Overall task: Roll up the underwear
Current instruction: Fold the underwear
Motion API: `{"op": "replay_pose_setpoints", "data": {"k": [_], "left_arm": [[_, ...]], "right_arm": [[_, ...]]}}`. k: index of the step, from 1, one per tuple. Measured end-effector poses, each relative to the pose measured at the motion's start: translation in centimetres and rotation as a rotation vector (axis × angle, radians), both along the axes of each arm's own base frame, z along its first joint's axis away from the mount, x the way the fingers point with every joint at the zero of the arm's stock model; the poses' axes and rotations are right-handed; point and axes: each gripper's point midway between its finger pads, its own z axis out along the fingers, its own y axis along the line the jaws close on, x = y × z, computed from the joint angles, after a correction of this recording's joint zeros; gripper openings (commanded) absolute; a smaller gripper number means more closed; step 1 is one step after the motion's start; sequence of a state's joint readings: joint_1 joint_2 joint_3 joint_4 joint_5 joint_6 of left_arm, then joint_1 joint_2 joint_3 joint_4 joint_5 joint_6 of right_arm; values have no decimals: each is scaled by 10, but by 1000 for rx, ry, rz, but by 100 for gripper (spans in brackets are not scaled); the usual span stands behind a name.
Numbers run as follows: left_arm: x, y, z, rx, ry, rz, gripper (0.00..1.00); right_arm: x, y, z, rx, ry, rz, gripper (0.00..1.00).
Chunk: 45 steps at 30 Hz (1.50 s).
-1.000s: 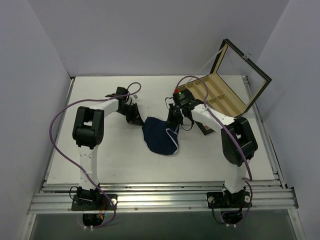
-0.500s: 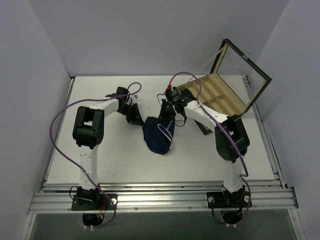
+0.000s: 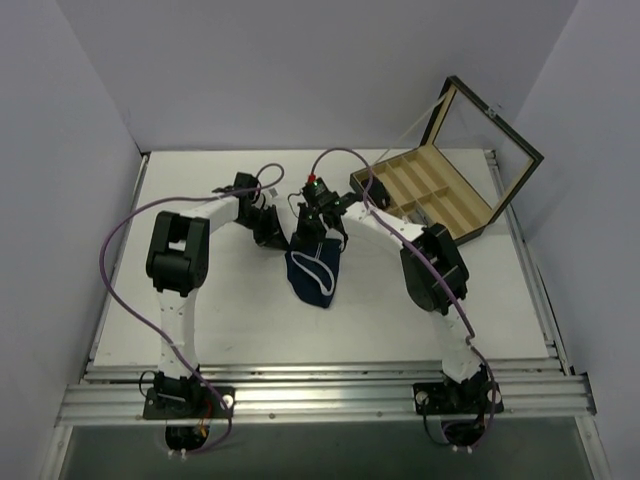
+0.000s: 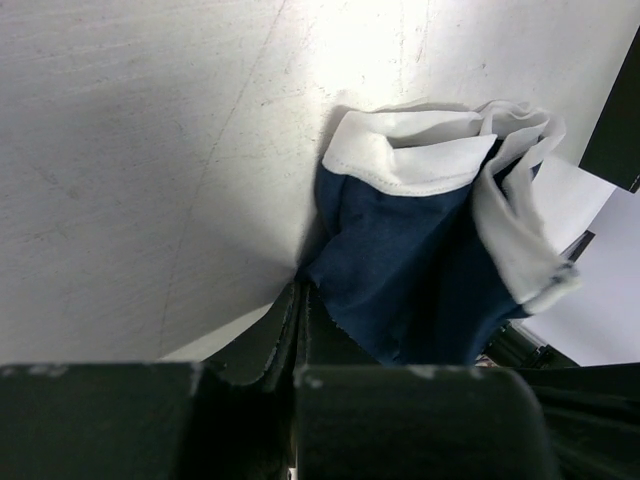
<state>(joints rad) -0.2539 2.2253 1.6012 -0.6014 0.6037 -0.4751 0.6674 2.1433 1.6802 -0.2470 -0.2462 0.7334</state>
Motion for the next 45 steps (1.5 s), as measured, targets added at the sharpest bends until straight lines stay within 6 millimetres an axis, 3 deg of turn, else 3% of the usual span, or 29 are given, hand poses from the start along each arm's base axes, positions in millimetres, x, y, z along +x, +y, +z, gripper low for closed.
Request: {"op": "replay_pose_setpoints", "data": {"k": [6,10,12,15,22,27,31,39,42,45], "left_arm": [[-1,0,0,1,3,-1,4],[-2,1,-1,4,9,-1,15],[-4,2,-1,10,18,0,22],[-6,9,1,50,29,19,37],[9,45,21,152,12,110,37],[29,33,54,79,-71,79,35],[24,7,69,-7,-98,2,32],[3,-41,79,-113,-106,-121,31],[4,-43,68,-113,-92,-124,30],[6,-38,45,-92,-48,-112,29]], "right_arm": [[0,12,-16,-13,12,17,0],[-1,14,-29,-26,28,19,20],[-1,13,-31,-29,31,20,26],[0,14,-29,-26,26,22,31],[-2,7,-10,-27,-5,45,33],[-33,-20,22,-19,-29,60,26],[-58,-39,36,-1,-38,69,22],[-111,-57,-11,-49,61,105,20],[-127,-55,-23,-61,81,127,19],[-140,-50,-32,-60,87,149,19]]}}
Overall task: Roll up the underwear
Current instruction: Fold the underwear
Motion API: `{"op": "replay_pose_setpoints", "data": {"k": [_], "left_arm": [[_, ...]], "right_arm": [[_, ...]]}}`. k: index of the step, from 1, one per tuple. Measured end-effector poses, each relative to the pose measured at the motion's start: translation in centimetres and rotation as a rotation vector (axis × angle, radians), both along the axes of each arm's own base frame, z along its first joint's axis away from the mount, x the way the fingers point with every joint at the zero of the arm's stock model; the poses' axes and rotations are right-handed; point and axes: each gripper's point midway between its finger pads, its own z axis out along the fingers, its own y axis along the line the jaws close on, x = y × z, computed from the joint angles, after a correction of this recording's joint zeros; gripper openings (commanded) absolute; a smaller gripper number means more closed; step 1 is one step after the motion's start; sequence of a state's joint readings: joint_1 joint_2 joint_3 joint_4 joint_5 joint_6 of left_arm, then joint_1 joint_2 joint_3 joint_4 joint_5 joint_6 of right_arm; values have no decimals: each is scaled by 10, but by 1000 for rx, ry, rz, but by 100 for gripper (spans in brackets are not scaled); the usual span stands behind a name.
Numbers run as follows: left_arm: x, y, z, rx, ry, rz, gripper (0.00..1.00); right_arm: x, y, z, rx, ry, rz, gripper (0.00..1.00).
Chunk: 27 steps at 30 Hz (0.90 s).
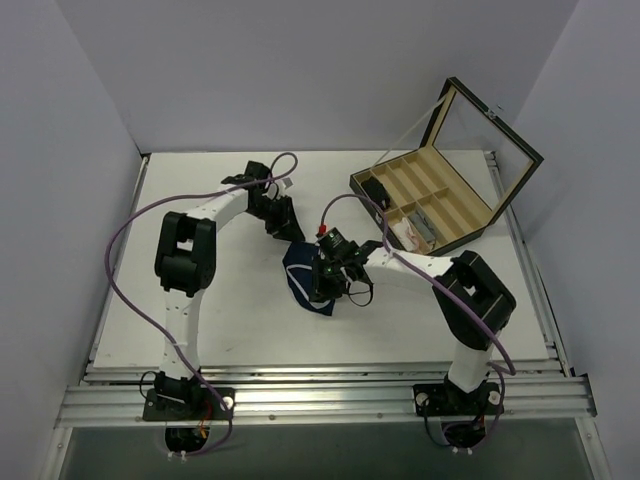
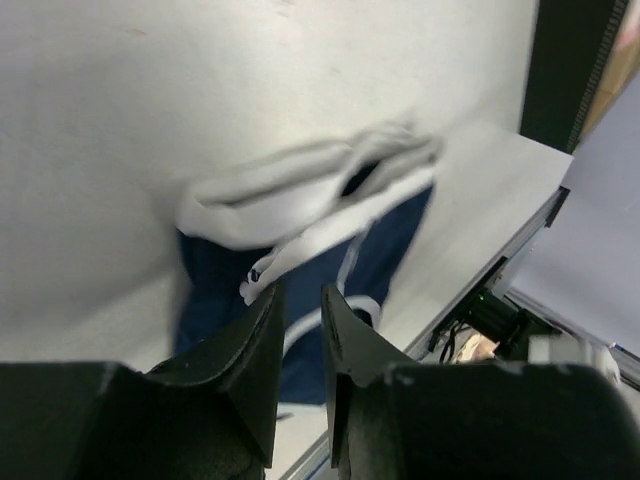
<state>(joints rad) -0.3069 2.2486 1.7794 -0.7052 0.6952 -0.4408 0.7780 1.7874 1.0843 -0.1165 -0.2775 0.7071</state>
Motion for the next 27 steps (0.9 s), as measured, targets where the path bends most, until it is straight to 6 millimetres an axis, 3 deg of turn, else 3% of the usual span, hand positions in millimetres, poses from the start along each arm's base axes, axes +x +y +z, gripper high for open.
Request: {"op": "replay_pose_setpoints", "data": {"k": [4,6,12,17,24,27], "left_arm": [[5,8,-38,39,66,20,27],[5,8,-41,24,95,22,27],[21,13,-33,45,45,35,32],[22,17,-29,52,36,39,54],[25,26,2,93,-44,65,54],[20,34,4,123,-50,76,54]], "right_arm": [[-11,5,-7,-9,2,26,19],[-13,7,-8,-14,-3,32,19],[-14,3,-13,-48,-18,29,19],[-16,-10,-13,-104,-20,23,20],[-9,-8,16,-89,-68,22,20],[-11,-12,23,-94,-73,18,20]]}}
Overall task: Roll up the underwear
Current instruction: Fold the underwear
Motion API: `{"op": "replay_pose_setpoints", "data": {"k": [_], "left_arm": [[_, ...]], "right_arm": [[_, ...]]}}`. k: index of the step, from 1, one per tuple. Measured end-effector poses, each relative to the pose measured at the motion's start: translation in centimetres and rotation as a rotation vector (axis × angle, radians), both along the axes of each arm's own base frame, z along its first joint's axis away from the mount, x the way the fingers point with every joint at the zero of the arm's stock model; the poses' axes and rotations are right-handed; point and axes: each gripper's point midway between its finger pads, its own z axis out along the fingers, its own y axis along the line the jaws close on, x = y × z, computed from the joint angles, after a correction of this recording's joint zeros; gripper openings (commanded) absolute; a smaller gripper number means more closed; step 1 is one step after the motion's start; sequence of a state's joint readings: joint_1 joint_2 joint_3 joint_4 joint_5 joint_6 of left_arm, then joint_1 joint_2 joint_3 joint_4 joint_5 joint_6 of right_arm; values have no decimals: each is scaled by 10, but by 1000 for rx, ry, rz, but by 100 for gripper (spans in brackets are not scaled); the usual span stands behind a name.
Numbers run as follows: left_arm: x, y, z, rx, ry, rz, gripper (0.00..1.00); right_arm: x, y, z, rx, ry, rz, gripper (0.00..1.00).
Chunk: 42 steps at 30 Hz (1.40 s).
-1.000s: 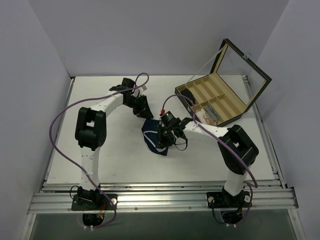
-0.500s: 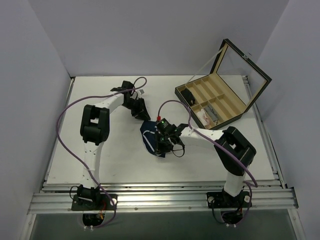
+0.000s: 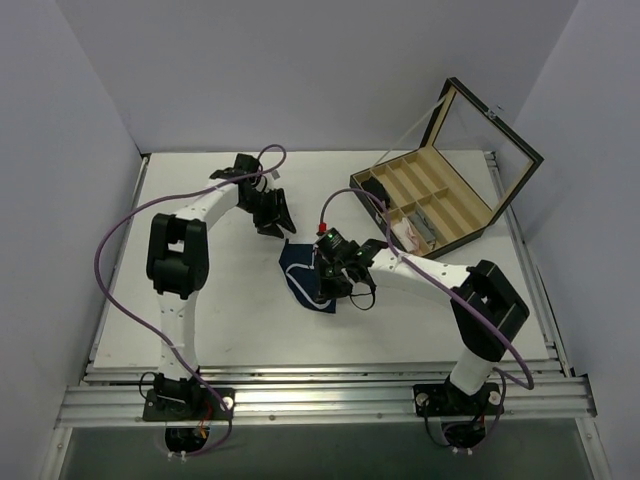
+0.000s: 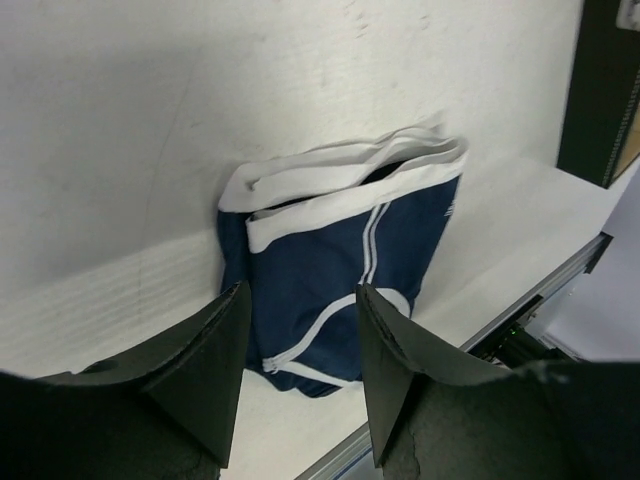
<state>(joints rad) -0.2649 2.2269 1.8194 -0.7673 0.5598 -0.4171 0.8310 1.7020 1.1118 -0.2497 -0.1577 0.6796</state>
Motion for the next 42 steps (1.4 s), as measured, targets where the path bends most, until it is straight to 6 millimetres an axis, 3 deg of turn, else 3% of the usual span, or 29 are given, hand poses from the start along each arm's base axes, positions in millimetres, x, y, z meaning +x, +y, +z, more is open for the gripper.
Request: {"op": "replay_pose_setpoints", "data": {"k": [5,13,18,20,24,28,31,34,37,39,42], "left_arm": [[-21,13,-24,58,69,16,47],[-52,20,-48,70,163,55,26],[-75,22,-50,74,187,96,20],[-89,21,-49,89,203,111,20],[-118,13,-38,111,222,150,37],[-115,13,-9,96,173,205,49],[-96,28,6,101,140,273,51],[-72,52,16,116,123,353,52],[-51,80,18,132,120,425,52],[-45,96,14,142,131,459,52],[-45,118,3,154,180,506,52]], "right_arm": [[-4,-6,1,-5,1,-2,19],[-23,-28,-28,-55,50,2,19],[-6,-49,-41,-87,47,-17,19],[6,-64,-46,-119,44,-38,19],[18,-82,-43,-163,23,-62,23],[10,-83,-24,-192,-15,-29,29],[18,-65,7,-176,-97,12,40],[41,-32,40,-117,-202,47,49],[60,5,58,-91,-274,102,55],[70,29,56,-98,-302,139,57],[73,60,35,-136,-313,203,57]]}}
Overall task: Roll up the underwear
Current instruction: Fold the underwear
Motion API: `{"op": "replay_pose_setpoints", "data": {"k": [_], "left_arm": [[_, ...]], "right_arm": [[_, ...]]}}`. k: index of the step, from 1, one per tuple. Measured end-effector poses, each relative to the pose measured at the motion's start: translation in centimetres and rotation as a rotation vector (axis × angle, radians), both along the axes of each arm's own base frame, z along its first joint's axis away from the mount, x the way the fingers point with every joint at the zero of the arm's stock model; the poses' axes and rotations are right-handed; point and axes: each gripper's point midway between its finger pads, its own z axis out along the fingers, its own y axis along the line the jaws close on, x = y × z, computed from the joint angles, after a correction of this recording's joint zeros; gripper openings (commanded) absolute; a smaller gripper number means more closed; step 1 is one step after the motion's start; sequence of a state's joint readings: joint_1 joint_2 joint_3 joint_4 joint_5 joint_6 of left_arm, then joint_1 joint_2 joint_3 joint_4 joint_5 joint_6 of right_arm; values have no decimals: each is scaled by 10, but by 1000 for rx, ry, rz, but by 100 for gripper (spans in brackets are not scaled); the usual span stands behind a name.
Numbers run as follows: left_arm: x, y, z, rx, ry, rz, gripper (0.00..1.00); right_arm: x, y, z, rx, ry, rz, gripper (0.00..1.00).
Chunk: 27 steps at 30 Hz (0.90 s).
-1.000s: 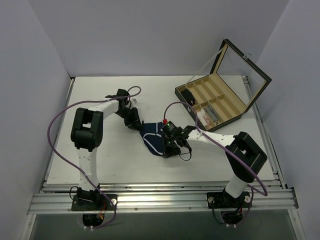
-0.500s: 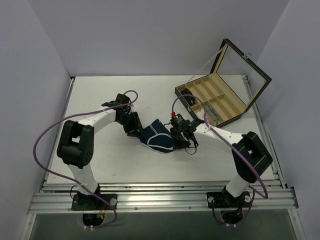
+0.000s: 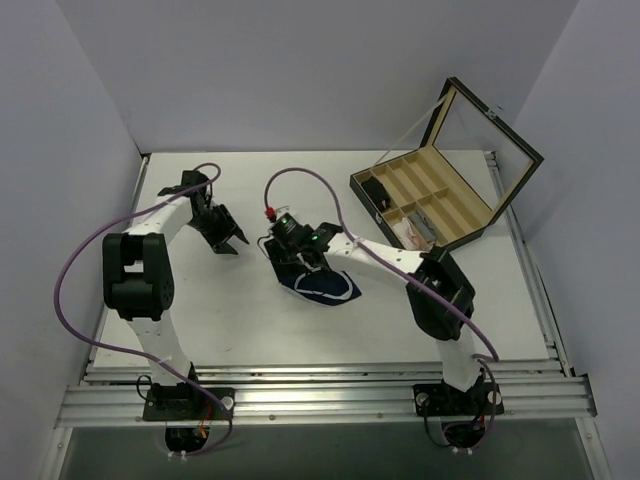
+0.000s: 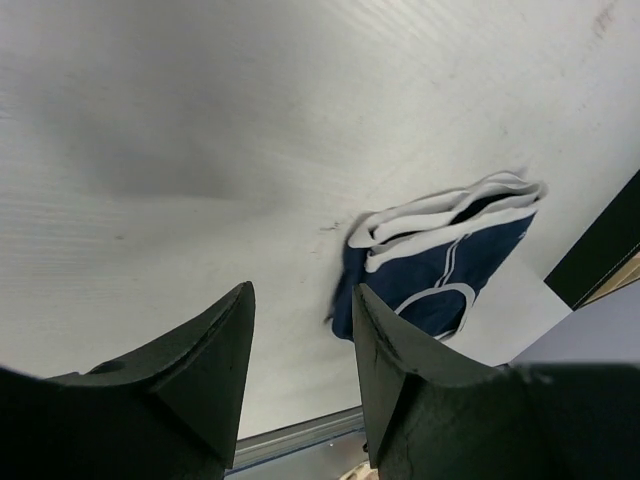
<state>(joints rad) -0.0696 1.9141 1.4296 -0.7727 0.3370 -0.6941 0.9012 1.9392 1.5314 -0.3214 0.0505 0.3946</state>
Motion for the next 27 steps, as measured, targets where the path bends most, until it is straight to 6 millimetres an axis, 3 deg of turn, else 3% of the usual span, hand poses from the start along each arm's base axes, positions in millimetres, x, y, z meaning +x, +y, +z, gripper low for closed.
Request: {"op": "replay_pose_setpoints", "data": {"k": [5,9,24,27], "left_arm": [[0,23,-11,-7,45,50,52],[-2,23,-12,-9,49,35,52],[-11,22,-17,-6,60,-12,51],[-11,22,-17,-6,59,-16,51]], "right_arm": [[-16,22,-51,-115,27,78,57],[-26,29,-70,-177,25,108,56],[-14,30,-75,-250,-51,93,44],[-13,31,-76,-252,-54,90,32]]}}
